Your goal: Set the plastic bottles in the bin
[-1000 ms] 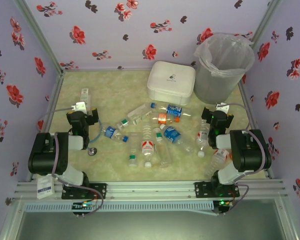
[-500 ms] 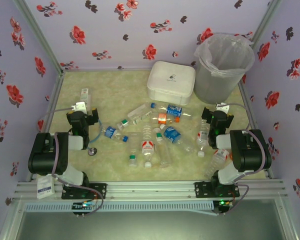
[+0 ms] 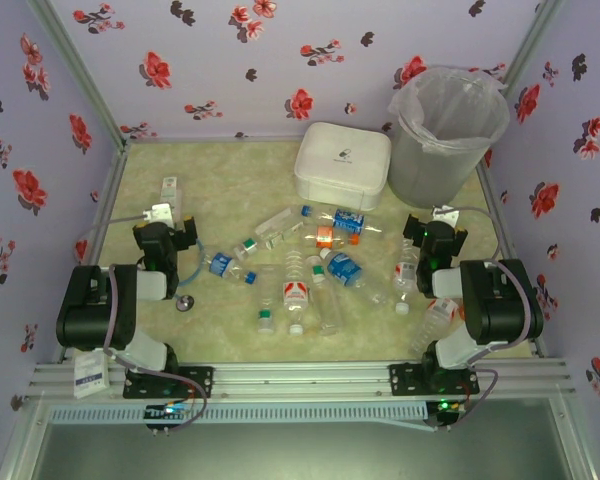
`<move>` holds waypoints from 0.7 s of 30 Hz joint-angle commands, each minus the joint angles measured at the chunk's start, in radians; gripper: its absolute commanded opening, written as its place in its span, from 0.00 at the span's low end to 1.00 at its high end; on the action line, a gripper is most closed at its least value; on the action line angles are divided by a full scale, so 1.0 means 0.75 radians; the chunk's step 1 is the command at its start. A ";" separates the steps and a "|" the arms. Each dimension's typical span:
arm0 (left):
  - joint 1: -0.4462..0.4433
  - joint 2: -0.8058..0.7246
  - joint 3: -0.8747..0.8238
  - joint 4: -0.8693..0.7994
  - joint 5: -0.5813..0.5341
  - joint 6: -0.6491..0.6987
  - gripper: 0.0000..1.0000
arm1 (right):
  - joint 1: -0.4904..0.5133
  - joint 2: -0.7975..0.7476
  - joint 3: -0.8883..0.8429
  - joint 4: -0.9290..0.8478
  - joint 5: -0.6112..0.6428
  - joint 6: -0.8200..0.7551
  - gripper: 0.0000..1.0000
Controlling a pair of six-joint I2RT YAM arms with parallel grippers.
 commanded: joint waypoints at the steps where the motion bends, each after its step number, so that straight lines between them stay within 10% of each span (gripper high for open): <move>1: -0.017 -0.211 0.055 -0.204 -0.064 0.024 1.00 | -0.017 -0.125 0.035 -0.111 -0.064 0.000 0.99; 10: -0.004 -0.427 0.574 -1.414 -0.092 -0.187 1.00 | 0.041 -0.672 0.475 -1.536 -0.159 0.242 0.99; 21: 0.062 0.009 0.844 -1.702 0.163 -0.207 0.95 | 0.175 -0.811 0.771 -2.196 -0.585 0.230 0.99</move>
